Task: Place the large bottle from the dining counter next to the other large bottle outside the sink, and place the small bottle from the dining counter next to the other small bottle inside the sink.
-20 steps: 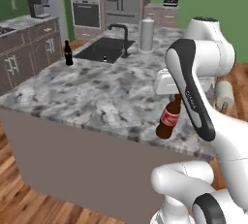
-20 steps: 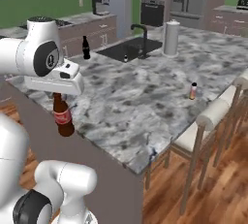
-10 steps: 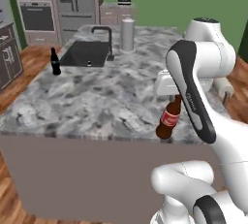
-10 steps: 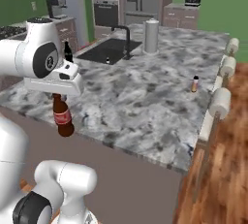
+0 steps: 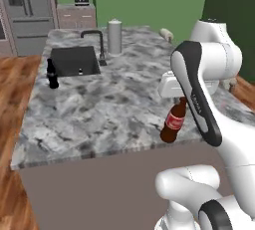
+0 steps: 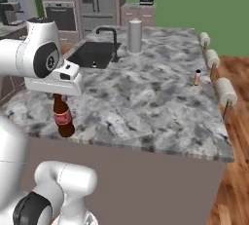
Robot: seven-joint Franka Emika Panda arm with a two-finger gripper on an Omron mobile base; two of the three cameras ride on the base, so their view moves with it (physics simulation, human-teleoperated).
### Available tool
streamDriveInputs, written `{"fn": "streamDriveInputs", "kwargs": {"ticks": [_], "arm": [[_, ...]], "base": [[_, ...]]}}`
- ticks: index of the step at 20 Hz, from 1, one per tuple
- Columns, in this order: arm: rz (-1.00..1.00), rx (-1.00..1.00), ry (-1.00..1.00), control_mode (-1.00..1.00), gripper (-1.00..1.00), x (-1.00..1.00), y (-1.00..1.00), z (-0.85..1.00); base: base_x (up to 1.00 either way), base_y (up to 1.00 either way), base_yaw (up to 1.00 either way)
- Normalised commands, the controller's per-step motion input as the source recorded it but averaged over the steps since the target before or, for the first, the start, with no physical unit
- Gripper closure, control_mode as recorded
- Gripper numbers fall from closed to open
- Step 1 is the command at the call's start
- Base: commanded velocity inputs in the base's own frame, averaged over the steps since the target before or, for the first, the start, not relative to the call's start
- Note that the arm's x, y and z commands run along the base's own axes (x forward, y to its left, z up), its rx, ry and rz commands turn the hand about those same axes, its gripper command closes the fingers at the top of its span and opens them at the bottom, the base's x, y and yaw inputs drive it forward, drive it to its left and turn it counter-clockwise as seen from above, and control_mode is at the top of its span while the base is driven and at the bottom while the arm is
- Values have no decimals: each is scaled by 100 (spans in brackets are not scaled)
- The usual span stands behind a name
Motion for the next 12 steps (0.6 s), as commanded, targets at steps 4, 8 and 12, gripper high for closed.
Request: {"fn": "streamDriveInputs", "kwargs": {"ticks": [4,8,12], "arm": [[0,0,0,100,100,0,0,0],[0,0,0,100,100,0,0,0],[0,0,0,100,100,0,0,0]], "base": [[0,100,-46],[0,100,-46],[0,100,-47]]}}
